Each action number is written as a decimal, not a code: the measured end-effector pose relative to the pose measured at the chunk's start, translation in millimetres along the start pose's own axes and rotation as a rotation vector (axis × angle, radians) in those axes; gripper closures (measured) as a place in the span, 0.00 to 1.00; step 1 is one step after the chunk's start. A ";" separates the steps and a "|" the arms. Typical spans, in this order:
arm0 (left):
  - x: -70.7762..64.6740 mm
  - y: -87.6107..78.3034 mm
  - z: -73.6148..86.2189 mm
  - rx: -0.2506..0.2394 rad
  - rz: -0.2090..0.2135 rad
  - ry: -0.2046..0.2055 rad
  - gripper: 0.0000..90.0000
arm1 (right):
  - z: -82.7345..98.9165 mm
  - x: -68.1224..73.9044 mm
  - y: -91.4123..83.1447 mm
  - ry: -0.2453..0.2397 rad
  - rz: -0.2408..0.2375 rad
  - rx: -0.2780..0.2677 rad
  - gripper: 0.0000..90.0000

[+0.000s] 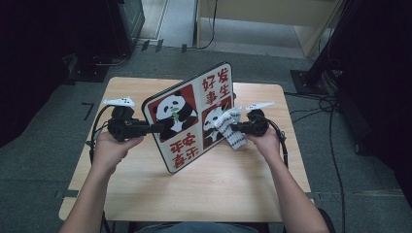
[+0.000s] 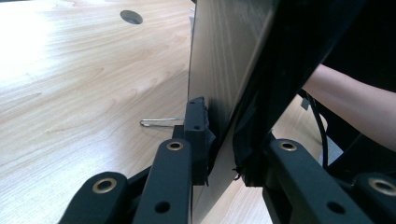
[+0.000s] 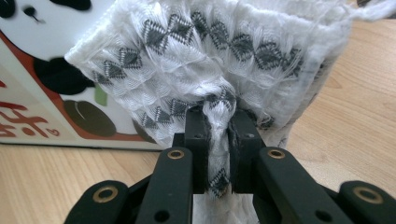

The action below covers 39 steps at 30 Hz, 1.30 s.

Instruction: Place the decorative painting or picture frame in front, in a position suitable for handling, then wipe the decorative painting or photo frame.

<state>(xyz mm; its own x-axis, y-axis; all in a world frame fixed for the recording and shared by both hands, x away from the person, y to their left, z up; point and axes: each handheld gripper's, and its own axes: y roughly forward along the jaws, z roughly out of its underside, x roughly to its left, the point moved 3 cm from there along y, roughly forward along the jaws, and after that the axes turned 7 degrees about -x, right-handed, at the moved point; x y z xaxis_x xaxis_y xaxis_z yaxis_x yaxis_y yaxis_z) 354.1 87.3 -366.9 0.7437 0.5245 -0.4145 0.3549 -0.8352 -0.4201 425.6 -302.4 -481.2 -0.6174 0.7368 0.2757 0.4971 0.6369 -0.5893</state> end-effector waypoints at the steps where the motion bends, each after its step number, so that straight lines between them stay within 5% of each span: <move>1: -0.1 -0.1 0.0 0.000 -0.001 0.000 0.86 | -1.1 0.8 -1.3 0.006 0.001 -0.002 0.91; 25: -0.1 0.4 -0.4 -0.012 -0.005 -0.007 0.86 | -64.1 31.3 -47.7 -0.060 -0.014 -0.102 0.91; 39: 0.2 0.5 -0.4 -0.012 -0.006 -0.006 0.86 | -130.6 66.5 -77.2 -0.160 -0.023 -0.172 0.91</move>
<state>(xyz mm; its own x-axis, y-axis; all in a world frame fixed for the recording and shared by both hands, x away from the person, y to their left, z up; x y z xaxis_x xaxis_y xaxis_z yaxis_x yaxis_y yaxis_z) 354.7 86.9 -366.8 0.7381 0.5307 -0.4165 0.3667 -0.8338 -0.4127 425.7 -273.0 -318.2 -0.7117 0.6849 0.1559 0.5697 0.6927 -0.4423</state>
